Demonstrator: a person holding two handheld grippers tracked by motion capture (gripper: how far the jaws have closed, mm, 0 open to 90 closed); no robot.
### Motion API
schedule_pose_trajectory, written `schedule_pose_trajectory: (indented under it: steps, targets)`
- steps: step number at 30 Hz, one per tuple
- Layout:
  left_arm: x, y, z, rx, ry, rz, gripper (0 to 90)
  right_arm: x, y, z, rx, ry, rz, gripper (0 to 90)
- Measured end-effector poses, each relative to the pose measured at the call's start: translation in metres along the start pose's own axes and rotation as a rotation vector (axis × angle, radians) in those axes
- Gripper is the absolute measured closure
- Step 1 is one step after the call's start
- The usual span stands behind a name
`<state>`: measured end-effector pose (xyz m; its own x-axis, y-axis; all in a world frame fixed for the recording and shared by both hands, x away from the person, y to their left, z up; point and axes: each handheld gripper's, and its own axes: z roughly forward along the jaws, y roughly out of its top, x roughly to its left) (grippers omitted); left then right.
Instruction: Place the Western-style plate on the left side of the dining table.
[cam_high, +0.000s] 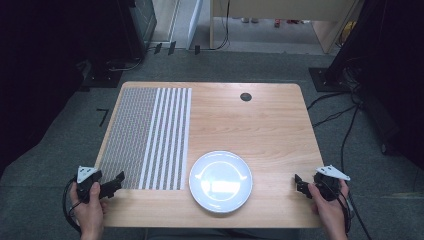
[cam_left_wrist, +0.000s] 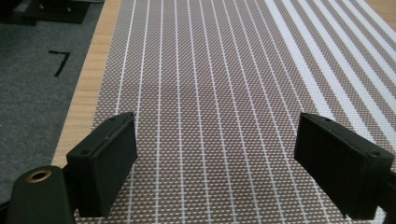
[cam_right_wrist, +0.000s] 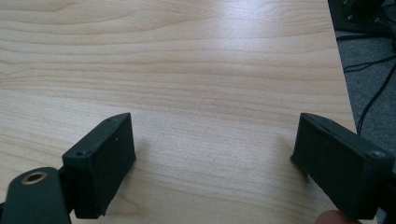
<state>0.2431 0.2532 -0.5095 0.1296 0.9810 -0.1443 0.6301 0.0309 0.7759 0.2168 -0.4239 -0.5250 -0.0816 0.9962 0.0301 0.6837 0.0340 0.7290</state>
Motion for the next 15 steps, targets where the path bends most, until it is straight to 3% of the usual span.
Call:
schedule_pose_trajectory:
  steps: [10, 15]
  targets:
    - [-0.012, 0.004, -0.002, -0.027, -0.03, 0.016, 13.2, 0.001, 0.0, -0.001, -0.01, -0.01, -0.001, 14.2]
    - [-0.024, 0.006, -0.003, -0.03, -0.062, 0.039, 13.2, 0.004, 0.0, -0.002, -0.022, -0.015, -0.011, 14.3]
